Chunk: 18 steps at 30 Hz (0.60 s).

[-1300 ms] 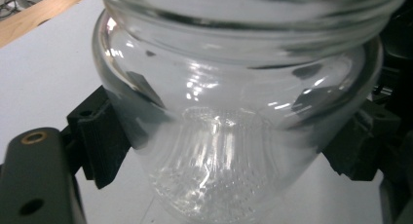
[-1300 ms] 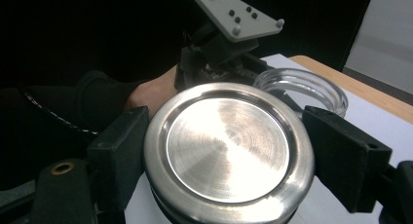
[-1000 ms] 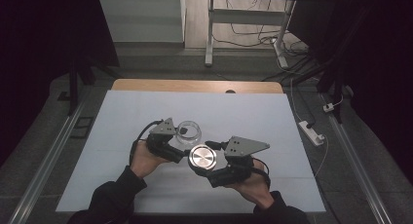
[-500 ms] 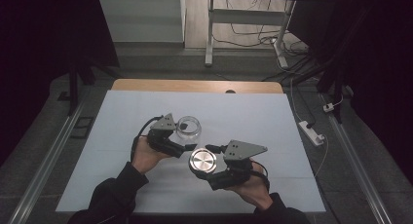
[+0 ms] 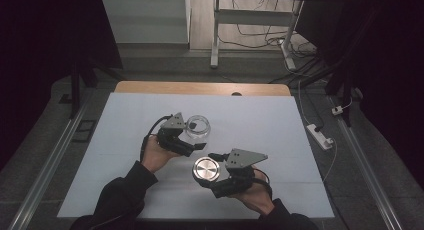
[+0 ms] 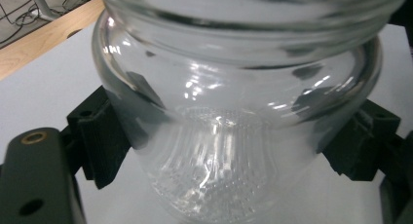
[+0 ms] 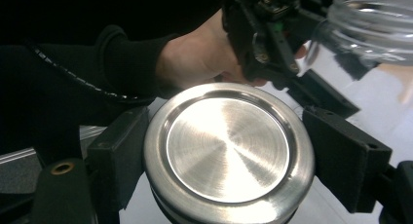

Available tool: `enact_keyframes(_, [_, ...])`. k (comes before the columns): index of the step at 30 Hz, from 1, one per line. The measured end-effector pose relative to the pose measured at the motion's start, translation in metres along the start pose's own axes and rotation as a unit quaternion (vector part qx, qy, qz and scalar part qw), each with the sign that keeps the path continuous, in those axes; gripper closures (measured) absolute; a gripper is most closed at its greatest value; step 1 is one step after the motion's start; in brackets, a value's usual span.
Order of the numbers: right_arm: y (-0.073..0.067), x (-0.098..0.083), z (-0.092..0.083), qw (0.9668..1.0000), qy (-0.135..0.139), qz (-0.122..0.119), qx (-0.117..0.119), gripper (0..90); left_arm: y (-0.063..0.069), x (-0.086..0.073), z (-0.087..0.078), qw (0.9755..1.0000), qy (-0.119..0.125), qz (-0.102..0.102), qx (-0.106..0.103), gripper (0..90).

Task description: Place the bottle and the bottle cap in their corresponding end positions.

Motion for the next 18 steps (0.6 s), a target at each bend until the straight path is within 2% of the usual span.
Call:
enact_keyframes(8, [0.007,-0.018,0.012,0.9999,-0.010,-0.004,0.010,19.7,-0.005,-0.004,0.019,1.0000,-0.006,0.003,0.003,15.8])
enact_keyframes(18, [0.023,-0.040,0.027,0.9991,-0.041,0.012,-0.008,19.7,-0.011,-0.012,0.040,0.9999,-0.012,0.000,0.001,15.8])
Point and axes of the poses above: each handheld gripper's, and its own axes: z roughly forward along the jaws, x roughly out of its top, y roughly to its right, the point moved 6 cm from there along z, roughly forward along the jaws, and after that the axes turned 6 degrees about x, right-handed, at the moved point
